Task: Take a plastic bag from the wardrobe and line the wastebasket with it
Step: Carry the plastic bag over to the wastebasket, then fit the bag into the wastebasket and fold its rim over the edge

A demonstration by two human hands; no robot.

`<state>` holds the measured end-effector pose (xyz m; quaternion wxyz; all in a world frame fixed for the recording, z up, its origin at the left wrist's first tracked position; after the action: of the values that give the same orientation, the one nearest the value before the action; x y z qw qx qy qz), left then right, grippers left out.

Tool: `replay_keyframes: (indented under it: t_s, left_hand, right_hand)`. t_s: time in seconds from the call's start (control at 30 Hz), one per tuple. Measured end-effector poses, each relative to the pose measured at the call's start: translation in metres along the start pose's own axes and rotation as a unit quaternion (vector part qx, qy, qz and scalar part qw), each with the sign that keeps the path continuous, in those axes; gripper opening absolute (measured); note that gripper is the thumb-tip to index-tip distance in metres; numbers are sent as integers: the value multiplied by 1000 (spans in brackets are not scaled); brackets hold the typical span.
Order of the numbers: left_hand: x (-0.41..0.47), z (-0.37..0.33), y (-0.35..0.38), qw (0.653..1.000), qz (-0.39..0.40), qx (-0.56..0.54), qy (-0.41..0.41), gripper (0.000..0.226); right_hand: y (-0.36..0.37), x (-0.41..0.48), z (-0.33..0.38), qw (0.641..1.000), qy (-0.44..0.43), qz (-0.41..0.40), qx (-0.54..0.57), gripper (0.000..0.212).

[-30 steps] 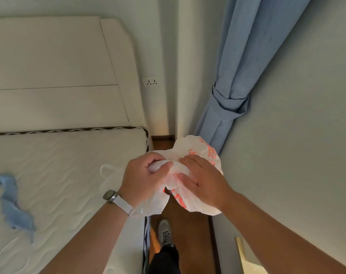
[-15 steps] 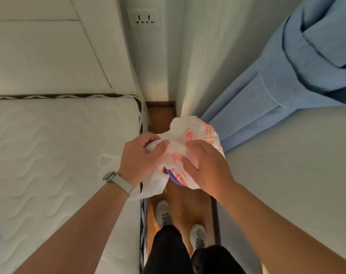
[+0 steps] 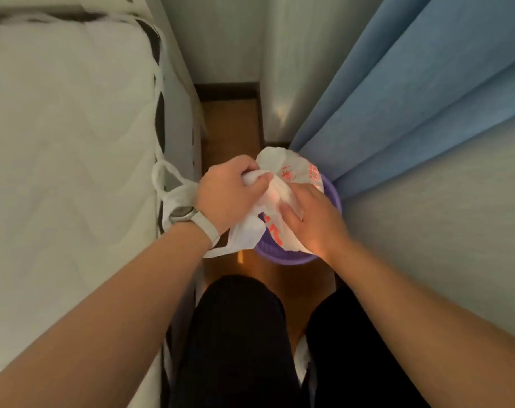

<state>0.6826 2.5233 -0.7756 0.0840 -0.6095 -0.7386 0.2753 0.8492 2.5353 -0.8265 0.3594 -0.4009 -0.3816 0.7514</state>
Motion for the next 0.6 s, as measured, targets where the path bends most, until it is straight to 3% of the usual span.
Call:
replay_keyframes:
  t_s: [0.17, 0.33, 0.47, 0.6]
  left_hand:
    - [22, 32, 59, 993, 71, 74, 62, 23]
    - [31, 33, 106, 950, 151, 228, 150, 33]
    - [35, 44, 121, 948, 180, 216, 151, 29]
    - [32, 52, 128, 946, 174, 220, 164, 27]
  right_hand:
    - [59, 15, -43, 999, -7, -18, 35, 36]
    - [95, 20, -77, 997, -2, -18, 69, 35]
    - [97, 26, -88, 994, -6, -60, 95, 42]
    - [95, 29, -82, 992, -34, -90, 83, 9]
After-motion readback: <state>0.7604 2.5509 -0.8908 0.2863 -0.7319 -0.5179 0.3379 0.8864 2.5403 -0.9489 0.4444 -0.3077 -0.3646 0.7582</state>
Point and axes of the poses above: each hand's wrist, its own x-axis towards the middle knuckle, its own y-axis out of the palm, z = x × y, the point moved 7 cm from there along x, towards the middle knuckle, and after that the axes turned 14 degrees about -x, right-handed, at the moved point
